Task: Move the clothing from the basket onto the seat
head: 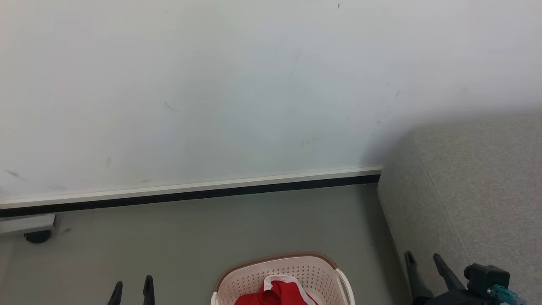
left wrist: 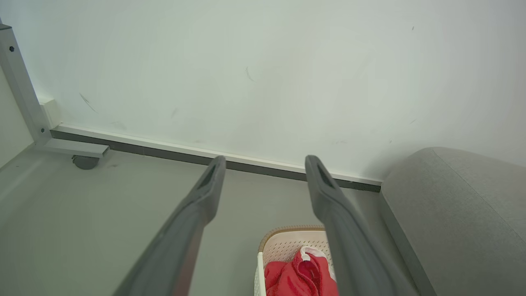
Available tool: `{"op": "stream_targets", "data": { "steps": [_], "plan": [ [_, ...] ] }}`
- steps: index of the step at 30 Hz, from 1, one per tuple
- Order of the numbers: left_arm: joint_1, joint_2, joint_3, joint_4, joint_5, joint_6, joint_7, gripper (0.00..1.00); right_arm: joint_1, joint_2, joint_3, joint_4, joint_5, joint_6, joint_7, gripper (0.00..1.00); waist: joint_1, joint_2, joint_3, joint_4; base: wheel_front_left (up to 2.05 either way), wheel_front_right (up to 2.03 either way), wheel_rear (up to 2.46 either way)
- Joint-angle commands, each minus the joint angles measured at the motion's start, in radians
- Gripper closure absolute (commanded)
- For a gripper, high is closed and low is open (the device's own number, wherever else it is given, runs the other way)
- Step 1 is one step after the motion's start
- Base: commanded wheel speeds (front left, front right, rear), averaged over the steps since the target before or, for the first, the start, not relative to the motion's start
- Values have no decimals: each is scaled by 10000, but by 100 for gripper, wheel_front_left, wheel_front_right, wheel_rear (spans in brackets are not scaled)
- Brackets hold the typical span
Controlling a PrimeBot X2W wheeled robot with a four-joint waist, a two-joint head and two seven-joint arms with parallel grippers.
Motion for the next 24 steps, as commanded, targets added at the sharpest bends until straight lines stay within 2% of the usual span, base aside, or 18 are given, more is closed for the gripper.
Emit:
{"op": "stream_targets", "data": {
  "steps": [1, 16, 24],
  "plan": [
    [52, 72, 39, 29, 251, 46, -84, 0, 98, 29, -14, -16, -219, 3, 33, 0, -2, 0, -8, 3, 0, 0, 0],
    [123, 81, 8, 308, 953, 117, -410, 0, 195, 224, -198, -48, -1369, 4, 67, 0, -2, 0, -81, 62, 0, 0, 0],
    [73, 86, -29, 394, 854, 178, -388, 0, 233, 272, -205, -29, -1322, 4, -1, 0, -2, 0, -96, 59, 0, 0, 0]
  ]
}}
